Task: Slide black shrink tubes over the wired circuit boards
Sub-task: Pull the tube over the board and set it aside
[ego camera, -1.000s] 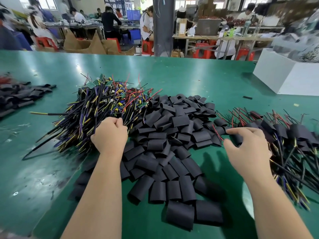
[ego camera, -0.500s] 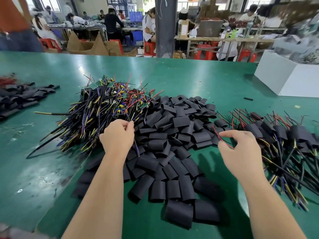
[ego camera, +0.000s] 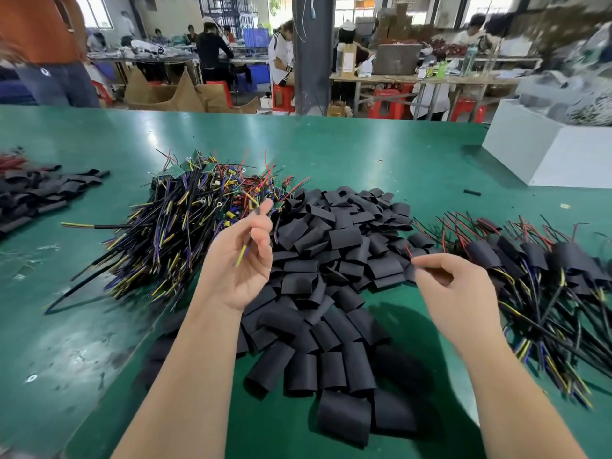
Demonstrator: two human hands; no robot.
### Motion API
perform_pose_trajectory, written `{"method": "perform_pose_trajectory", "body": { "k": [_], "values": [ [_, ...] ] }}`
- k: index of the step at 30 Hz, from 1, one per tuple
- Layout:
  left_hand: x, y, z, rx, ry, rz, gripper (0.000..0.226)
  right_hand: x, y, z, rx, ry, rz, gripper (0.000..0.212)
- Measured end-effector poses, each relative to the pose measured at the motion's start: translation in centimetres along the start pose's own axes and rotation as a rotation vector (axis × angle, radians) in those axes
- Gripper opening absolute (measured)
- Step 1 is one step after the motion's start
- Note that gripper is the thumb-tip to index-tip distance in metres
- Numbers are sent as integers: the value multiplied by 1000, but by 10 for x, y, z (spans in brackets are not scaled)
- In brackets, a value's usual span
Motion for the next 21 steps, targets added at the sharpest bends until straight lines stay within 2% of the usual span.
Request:
{"method": "perform_pose_trajectory", "body": {
  "k": [3,6,7,9,11,15,18,21],
  "values": [
    [-19,-5,22,116,298,105,30,-10,-1,-8,-73,169,27,18],
    [-45,-22,53,244,555,402,41,-37,-9,-8,-219,610,149,16],
    [-51,-29,66,300,647,492,41,-49,-13,-2,-265,794,221,19],
    [-55,-38,86,377,833,587,39,-66,-21,14,-314,1056,367,39],
    [-54,-37,96,386,984,572,38,-72,-24,27,-298,1188,428,37],
    [-41,-25,97,348,1217,392,37,-63,-16,30,-226,1210,284,25],
    [-37,-15,85,227,1355,245,40,-55,-13,28,-189,1183,232,18],
    [-42,-8,65,33,1427,121,26,-55,-14,32,-140,1147,275,21]
  ]
}}
Point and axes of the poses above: each hand's wrist, its own y-axis towards the middle knuckle, its own x-axis out of the back of the hand, z = x × y, the point moved 10 cm from there along y, towards the middle knuckle, and after that the axes turned 10 degrees about x, right-handed, at the moved point
